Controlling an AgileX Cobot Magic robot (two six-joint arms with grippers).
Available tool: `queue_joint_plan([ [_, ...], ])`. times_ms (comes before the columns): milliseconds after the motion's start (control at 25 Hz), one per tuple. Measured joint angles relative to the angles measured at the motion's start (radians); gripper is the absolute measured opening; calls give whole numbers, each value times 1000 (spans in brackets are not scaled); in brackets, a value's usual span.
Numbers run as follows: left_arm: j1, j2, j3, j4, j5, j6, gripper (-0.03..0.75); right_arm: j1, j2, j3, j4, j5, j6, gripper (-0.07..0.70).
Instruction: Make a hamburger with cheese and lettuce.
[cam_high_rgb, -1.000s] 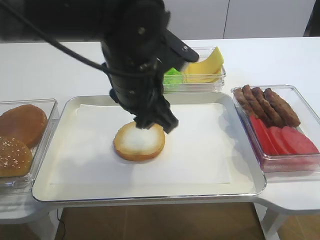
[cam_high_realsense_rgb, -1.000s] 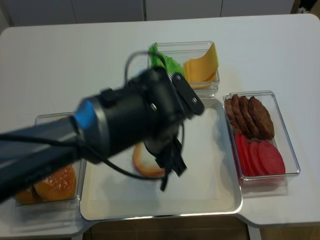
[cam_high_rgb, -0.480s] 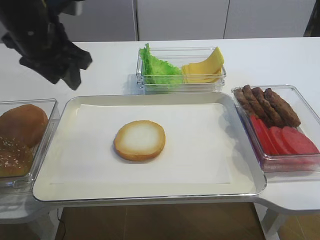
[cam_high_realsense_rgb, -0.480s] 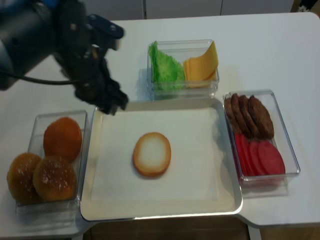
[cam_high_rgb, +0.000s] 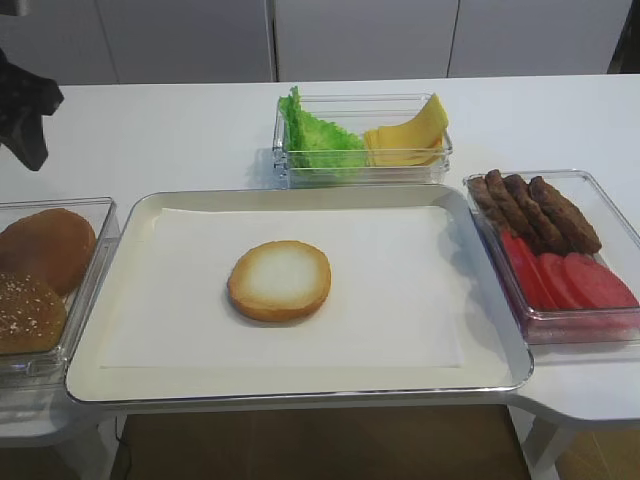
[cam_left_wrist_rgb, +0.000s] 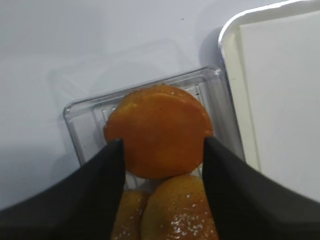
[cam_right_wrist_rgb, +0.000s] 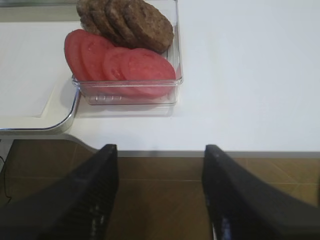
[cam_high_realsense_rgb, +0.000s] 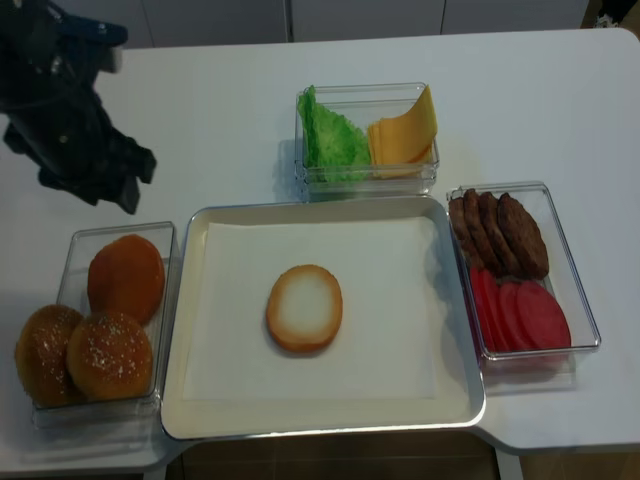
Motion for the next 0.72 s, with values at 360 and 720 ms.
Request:
queue_joint_plan([
  [360, 82, -132, 113, -1, -4, 4, 373, 0, 0, 0, 0, 0, 0, 424],
  [720, 93, -377, 344, -3, -18, 4, 373, 0, 0, 0, 0, 0, 0, 424],
])
